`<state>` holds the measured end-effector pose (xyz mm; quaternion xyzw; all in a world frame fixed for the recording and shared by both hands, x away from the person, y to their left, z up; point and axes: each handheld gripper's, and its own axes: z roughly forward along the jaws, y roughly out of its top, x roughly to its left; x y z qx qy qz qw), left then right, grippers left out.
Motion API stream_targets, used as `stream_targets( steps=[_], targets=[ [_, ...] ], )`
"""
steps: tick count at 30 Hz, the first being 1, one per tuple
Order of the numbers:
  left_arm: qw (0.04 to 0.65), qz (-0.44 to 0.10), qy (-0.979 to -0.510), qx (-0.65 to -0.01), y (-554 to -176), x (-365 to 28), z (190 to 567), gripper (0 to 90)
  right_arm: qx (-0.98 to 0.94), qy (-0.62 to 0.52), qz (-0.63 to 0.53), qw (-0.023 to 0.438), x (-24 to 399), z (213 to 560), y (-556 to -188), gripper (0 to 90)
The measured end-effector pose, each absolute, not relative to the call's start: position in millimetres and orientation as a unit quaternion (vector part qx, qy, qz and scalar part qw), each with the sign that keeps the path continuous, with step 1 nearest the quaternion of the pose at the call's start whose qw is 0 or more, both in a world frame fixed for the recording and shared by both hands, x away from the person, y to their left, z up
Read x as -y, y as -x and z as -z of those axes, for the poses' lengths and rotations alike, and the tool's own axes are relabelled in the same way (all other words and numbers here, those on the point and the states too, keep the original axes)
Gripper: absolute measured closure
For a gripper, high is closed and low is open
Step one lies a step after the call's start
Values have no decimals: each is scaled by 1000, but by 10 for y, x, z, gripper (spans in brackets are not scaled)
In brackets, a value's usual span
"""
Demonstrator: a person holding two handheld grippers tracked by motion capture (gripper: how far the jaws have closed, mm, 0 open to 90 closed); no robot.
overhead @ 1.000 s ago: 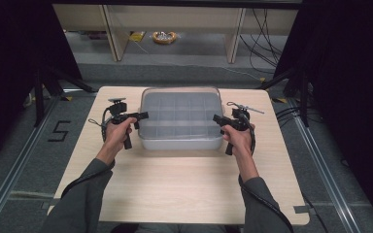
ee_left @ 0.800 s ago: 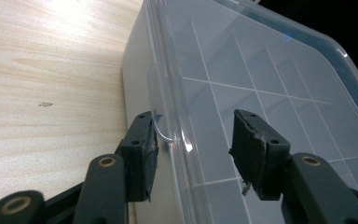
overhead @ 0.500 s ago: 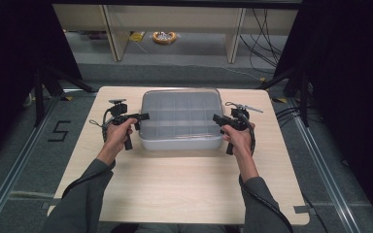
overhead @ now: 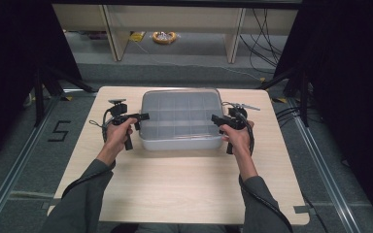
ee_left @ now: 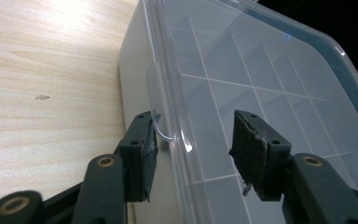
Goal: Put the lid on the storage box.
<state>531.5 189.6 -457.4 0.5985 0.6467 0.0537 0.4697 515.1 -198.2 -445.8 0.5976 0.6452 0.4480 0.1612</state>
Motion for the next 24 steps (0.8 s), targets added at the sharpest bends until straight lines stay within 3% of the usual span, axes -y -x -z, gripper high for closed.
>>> stream_targets(
  steps=[24],
  targets=[
    [464,-63,-589,-658,-5314,-1934,4598,480,-641,-611,-438,156,2001,4382,-5141,419]
  ],
)
